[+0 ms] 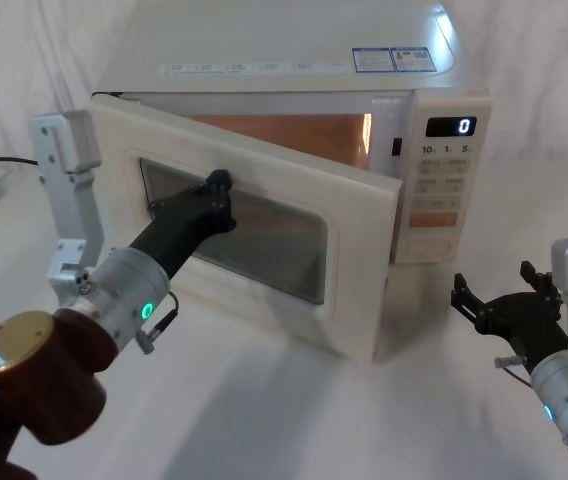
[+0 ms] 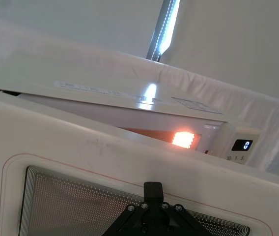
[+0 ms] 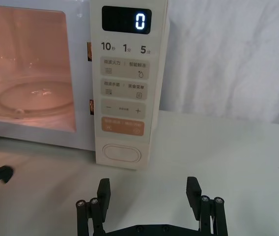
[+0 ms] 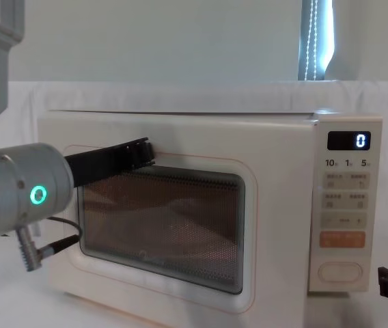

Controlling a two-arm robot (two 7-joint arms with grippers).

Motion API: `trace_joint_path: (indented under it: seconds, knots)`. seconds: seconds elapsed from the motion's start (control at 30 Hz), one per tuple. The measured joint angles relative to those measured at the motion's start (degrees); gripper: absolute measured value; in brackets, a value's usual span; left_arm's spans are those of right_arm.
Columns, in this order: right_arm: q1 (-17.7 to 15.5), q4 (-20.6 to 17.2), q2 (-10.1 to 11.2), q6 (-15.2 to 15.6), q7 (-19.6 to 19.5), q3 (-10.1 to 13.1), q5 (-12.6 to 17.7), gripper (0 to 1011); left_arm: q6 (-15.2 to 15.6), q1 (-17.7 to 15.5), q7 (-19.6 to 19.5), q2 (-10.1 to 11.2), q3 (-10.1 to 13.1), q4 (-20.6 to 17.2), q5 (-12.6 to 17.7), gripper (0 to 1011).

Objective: Press the button to open the microwave door with one hand; close the microwave door with the other hand.

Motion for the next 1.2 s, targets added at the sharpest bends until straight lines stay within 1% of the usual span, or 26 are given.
trace_joint_path:
  seconds: [0.2, 0.4, 0.43, 0.63, 0.77, 0.9, 0.97, 1.2]
  knots:
    - [0.00, 0.00, 0.00, 0.00, 0.00, 0.00, 0.00, 1002, -0.95, -1.86, 0.50, -1.39, 0.99, 2.36, 2.23, 0]
    - [0.00, 0.00, 0.00, 0.00, 0.00, 0.00, 0.00, 1002, -1.32, -3.36, 0.51, -2.79, 1.28, 4.14, 3.77, 0]
    - [0.00, 0.00, 0.00, 0.00, 0.00, 0.00, 0.00, 1002, -1.32, -3.36, 0.51, -2.79, 1.28, 4.14, 3.77, 0]
    - [0.00, 0.00, 0.00, 0.00, 0.00, 0.00, 0.00, 1002, -1.50, -5.26, 0.39, -4.30, 1.30, 6.53, 4.93, 0]
    - [0.00, 0.00, 0.00, 0.00, 0.00, 0.00, 0.00, 1002, -1.72, -6.90, 0.31, -5.45, 1.24, 9.08, 5.91, 0]
    - [0.00, 0.00, 0.00, 0.00, 0.00, 0.00, 0.00, 1002, -2.05, -7.79, 0.29, -6.14, 1.15, 10.77, 6.68, 0]
    - [0.00, 0.00, 0.00, 0.00, 0.00, 0.00, 0.00, 1002, -2.31, -8.45, 0.21, -6.82, 1.02, 12.11, 7.34, 0]
    - [0.00, 0.00, 0.00, 0.00, 0.00, 0.00, 0.00, 1002, -2.64, -9.46, -0.14, -8.11, 0.67, 14.12, 8.59, 0]
